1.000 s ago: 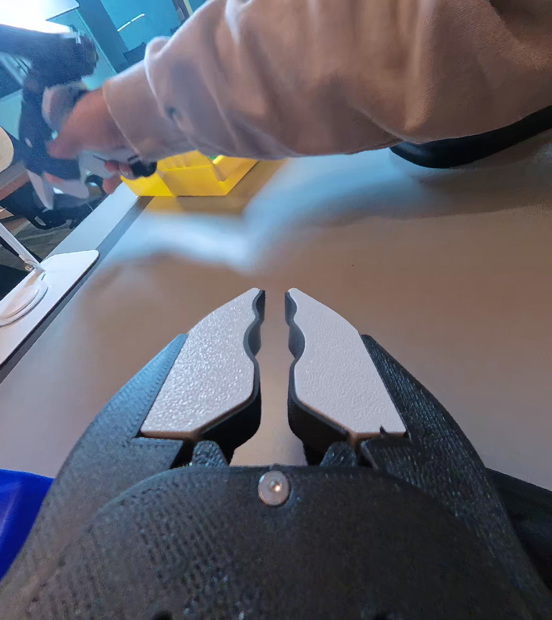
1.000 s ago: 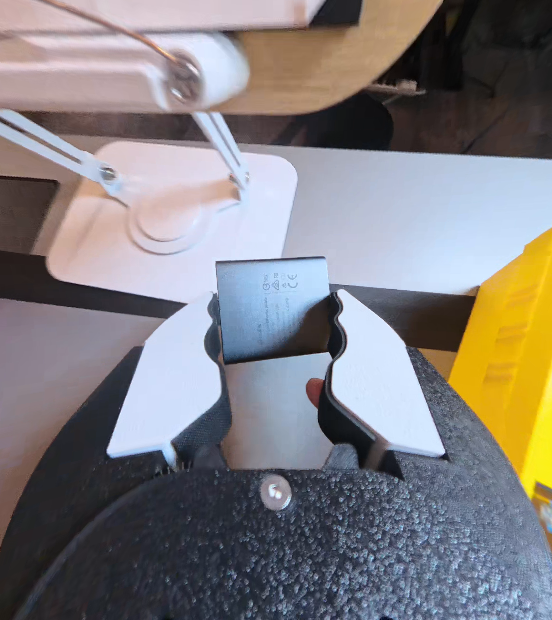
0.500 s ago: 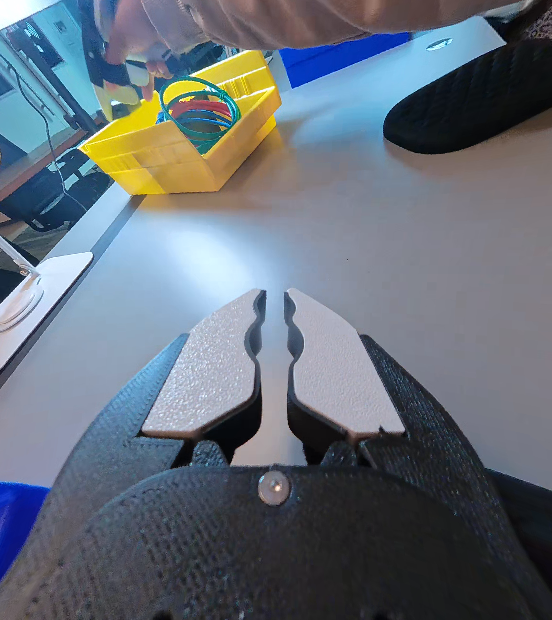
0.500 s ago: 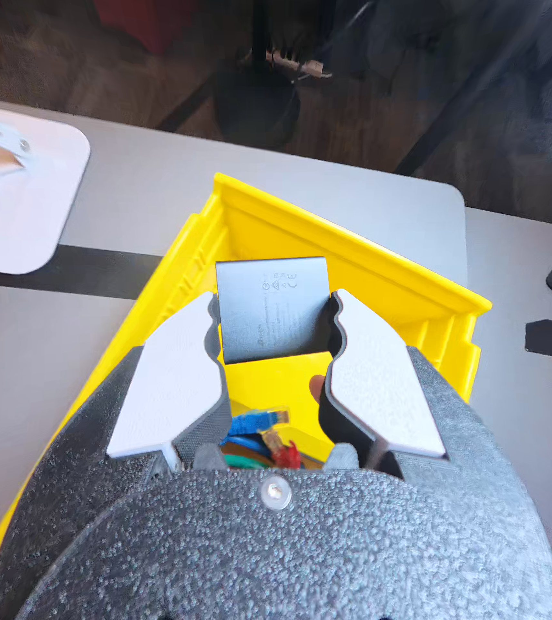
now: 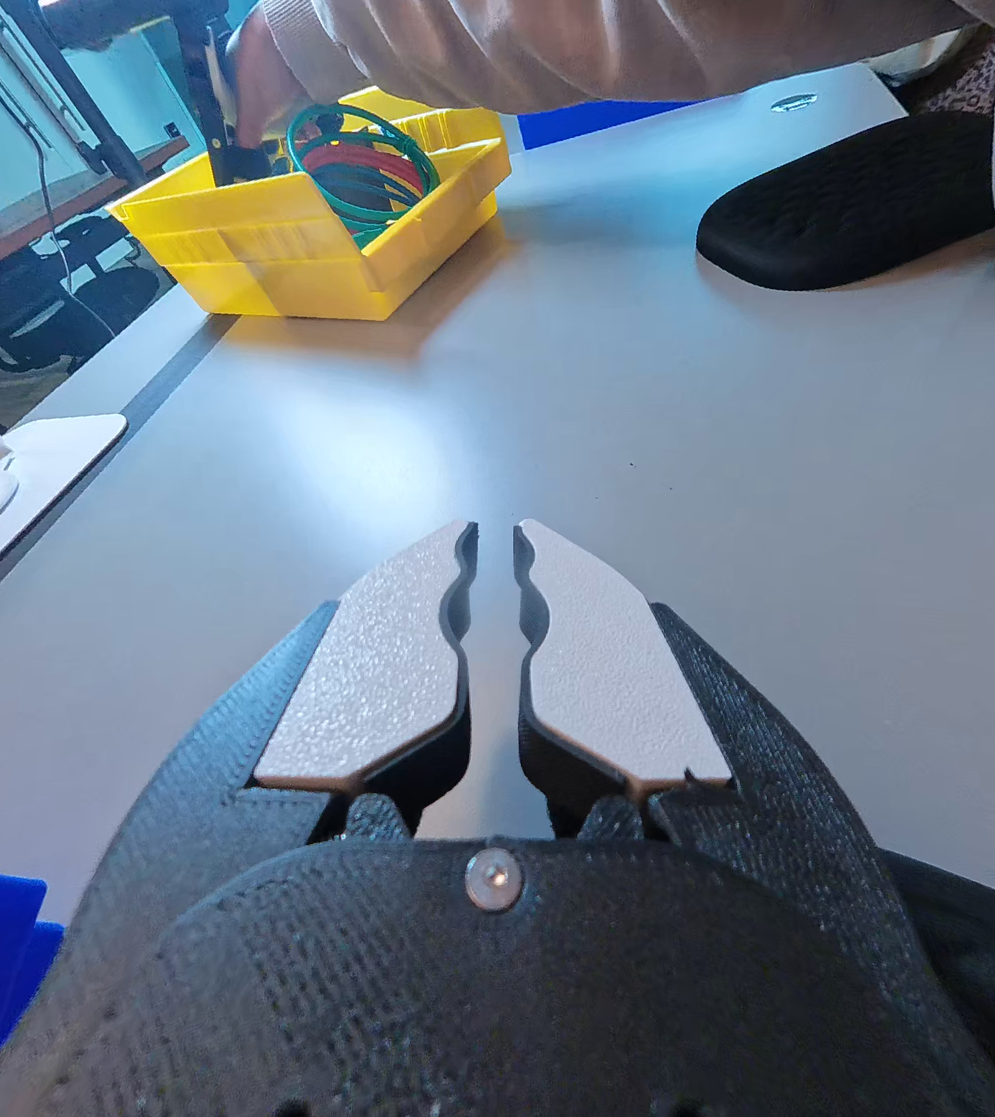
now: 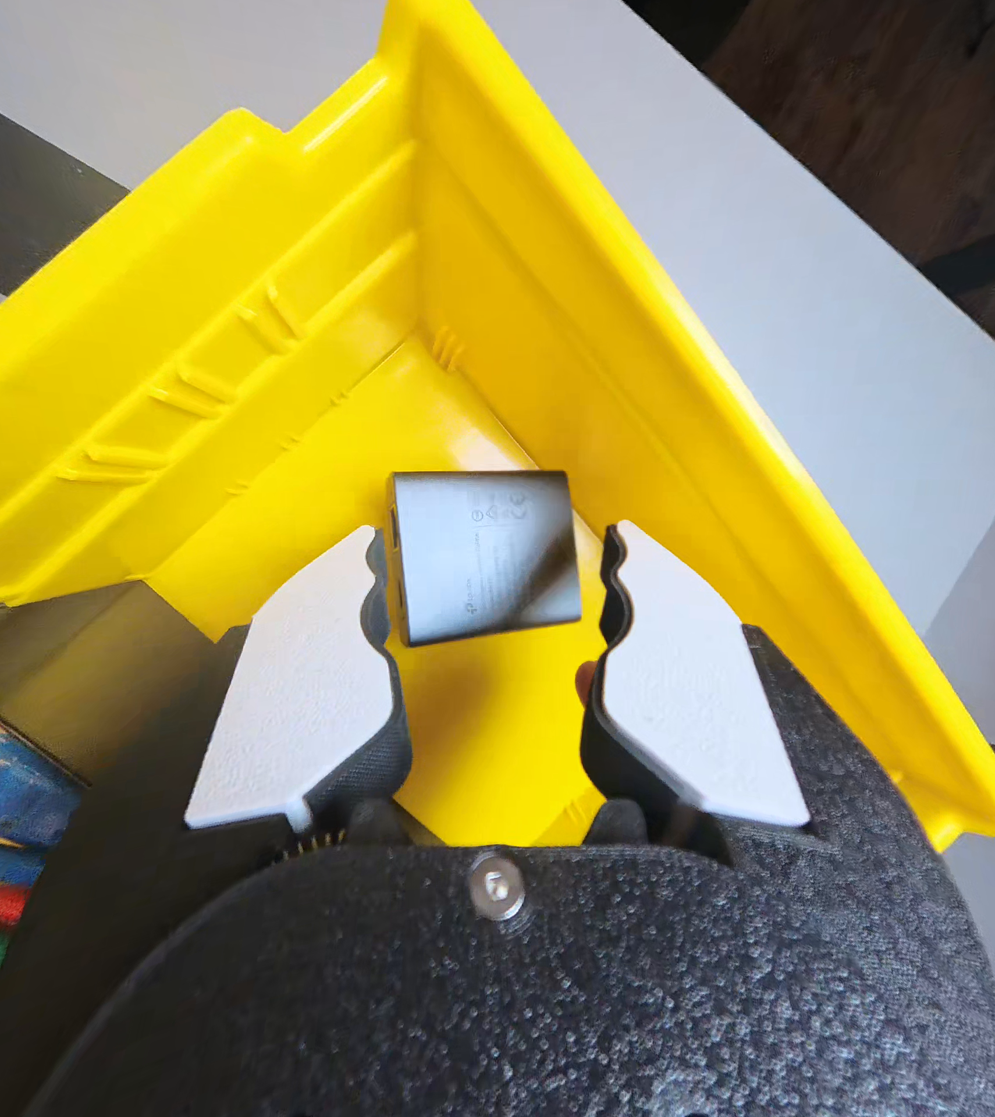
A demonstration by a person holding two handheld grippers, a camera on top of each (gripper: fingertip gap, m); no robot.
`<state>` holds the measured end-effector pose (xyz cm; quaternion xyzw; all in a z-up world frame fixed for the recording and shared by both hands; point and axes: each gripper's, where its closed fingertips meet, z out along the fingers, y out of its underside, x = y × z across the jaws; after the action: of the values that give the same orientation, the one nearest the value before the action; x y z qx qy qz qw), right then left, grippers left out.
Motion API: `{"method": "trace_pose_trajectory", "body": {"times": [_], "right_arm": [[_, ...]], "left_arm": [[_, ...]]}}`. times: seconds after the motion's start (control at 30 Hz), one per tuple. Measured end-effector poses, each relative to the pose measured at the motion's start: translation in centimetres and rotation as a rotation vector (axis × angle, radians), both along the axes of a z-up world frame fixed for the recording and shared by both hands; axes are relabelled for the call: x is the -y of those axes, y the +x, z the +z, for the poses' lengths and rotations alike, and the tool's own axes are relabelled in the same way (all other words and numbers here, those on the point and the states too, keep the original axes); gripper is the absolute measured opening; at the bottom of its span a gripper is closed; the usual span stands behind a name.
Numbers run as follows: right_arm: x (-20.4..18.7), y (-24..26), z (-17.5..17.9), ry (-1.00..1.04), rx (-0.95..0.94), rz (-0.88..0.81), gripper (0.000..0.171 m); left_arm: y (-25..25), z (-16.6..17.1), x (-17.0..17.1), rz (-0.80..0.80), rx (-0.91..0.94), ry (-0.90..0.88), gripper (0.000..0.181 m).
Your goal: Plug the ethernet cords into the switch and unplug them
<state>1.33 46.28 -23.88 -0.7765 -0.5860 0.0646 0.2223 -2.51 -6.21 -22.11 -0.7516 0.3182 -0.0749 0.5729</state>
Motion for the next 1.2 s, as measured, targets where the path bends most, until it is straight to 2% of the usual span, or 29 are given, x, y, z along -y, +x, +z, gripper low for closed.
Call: {"method": "trace_pose_trajectory", "body": {"times": [0.03,0.23,0.4,0.57,0.7,0.9,1.0,1.1,1.2], "right_arm": [[-0.1,0.0,0.4,0.008,-0.020,-0.002,0.070],[0.3,0.5,3.4,0.067,-0.088,-0.009,0.070],[2.3,0.6,6.7,0.127,-0.158,0.028,0.070],[7.0,0.3,10.9,0.178,-0.296,0.118,0.069],[12.6,0.9,12.5,0.191,-0.380,0.230,0.067],[21.6,3.8,11.3,0.195,-0.481,0.347,0.066],[24.6,6.0,9.2,0.172,-0.498,0.339,0.066],[25.2,8.3,6.5,0.220,-0.419,0.321,0.068],[24.1,10.1,4.4,0.272,-0.319,0.277,0.073]], "left_arm": [[0.0,0.0,0.0,0.001,0.003,-0.001,0.011],[0.2,0.0,0.2,-0.005,-0.019,0.007,0.011],[0.4,0.0,0.3,-0.009,-0.047,0.015,0.011],[0.2,0.1,0.2,0.015,-0.058,0.019,0.011],[-0.9,0.6,0.1,0.070,-0.048,0.023,0.011],[-4.9,3.1,0.0,0.241,-0.024,0.057,0.016],[-9.0,4.3,0.4,0.394,-0.049,0.049,0.028],[-14.2,4.1,1.2,0.562,-0.168,-0.016,0.045],[-18.3,3.0,2.2,0.684,-0.277,-0.114,0.059]]}}
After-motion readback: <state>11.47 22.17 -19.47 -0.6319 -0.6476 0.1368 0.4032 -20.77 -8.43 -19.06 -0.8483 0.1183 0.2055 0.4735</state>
